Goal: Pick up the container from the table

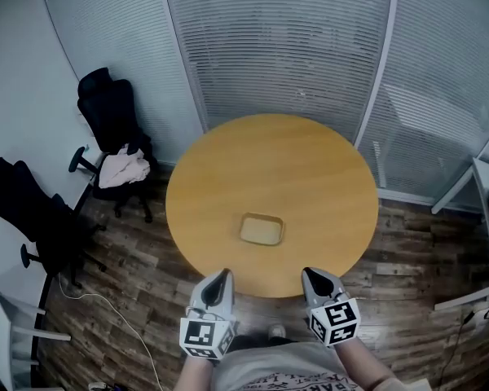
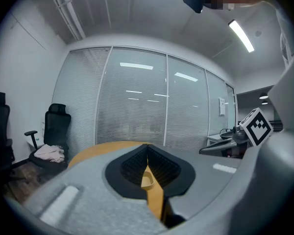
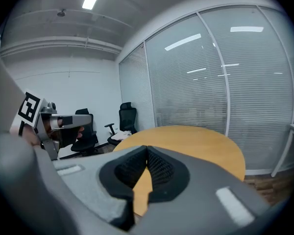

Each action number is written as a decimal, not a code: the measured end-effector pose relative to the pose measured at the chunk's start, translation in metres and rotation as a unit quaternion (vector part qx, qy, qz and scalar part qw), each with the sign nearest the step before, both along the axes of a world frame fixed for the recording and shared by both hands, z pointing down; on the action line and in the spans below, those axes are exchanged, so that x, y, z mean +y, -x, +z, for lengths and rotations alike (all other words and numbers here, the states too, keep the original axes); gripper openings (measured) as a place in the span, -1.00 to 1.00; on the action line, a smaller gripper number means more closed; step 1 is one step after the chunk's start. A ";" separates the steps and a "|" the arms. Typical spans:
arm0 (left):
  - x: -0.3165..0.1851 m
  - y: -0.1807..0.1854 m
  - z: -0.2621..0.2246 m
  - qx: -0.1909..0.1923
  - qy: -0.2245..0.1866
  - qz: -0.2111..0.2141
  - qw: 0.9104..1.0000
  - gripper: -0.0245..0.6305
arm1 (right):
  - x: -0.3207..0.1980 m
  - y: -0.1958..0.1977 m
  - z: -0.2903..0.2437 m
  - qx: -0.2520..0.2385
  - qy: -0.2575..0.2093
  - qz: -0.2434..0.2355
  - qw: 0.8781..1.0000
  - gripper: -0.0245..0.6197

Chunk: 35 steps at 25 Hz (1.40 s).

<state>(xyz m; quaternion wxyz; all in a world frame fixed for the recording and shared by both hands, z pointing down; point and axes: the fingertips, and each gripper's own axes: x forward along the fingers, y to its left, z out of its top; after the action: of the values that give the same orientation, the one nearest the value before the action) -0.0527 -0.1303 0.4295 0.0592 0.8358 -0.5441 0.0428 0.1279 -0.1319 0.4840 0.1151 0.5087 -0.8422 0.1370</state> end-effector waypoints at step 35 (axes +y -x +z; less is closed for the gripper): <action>-0.291 0.008 0.089 0.004 0.090 0.214 0.973 -0.90 | -0.215 0.009 0.148 0.032 0.206 0.211 0.955 -0.86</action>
<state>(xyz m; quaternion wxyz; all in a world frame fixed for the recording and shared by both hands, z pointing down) -0.0609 -0.4212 0.5186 0.1253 0.9242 -0.3466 0.0999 0.1189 -0.3473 0.6322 0.2125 0.6442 -0.6650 0.3125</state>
